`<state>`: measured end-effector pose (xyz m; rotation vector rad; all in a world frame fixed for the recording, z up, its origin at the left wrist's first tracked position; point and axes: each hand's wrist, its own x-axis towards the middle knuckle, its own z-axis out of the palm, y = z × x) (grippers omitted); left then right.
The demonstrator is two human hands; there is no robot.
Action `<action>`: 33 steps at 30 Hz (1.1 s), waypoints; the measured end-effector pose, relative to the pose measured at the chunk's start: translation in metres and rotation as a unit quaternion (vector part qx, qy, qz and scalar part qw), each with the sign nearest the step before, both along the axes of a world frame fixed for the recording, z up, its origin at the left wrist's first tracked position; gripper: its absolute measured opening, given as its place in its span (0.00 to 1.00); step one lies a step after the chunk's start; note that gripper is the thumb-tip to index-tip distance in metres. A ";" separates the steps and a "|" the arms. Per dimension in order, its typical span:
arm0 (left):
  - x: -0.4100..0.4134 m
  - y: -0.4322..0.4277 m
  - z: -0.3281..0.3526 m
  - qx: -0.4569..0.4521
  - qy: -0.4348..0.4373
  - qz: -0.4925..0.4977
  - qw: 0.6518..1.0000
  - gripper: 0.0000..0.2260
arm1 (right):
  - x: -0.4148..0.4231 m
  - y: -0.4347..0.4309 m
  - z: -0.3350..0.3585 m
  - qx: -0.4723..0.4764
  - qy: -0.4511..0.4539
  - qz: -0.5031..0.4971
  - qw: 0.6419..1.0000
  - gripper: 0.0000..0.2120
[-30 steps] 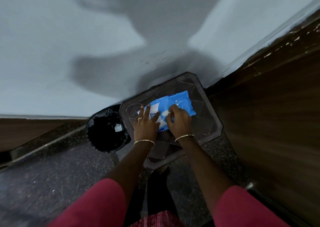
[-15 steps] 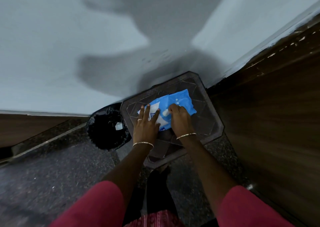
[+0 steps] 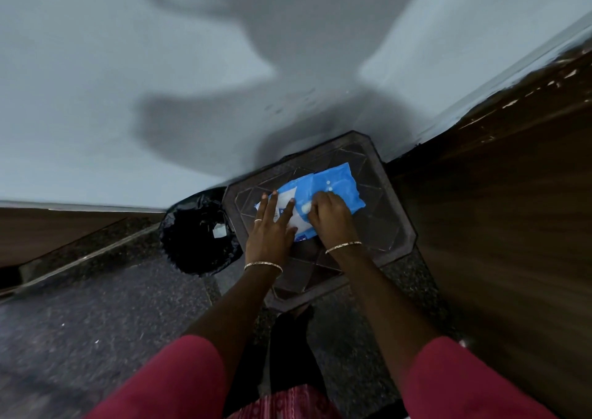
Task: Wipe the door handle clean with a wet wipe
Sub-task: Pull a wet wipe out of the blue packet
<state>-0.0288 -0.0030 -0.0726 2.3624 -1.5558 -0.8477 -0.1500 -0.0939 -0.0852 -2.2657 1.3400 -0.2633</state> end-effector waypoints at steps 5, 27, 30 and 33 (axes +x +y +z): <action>0.000 -0.001 -0.001 0.008 -0.004 0.003 1.000 0.28 | -0.014 0.004 0.004 0.075 -0.096 -0.142 0.982 0.04; -0.013 -0.005 -0.012 -0.006 -0.034 -0.038 0.999 0.29 | -0.016 -0.009 0.013 0.227 -0.300 -0.285 0.882 0.07; -0.016 -0.007 -0.011 0.019 -0.045 -0.047 0.998 0.30 | -0.018 -0.010 0.021 0.344 -0.387 -0.394 0.759 0.12; -0.016 -0.010 -0.008 0.035 -0.049 -0.059 0.996 0.30 | -0.021 -0.008 0.028 0.401 -0.430 -0.450 0.672 0.11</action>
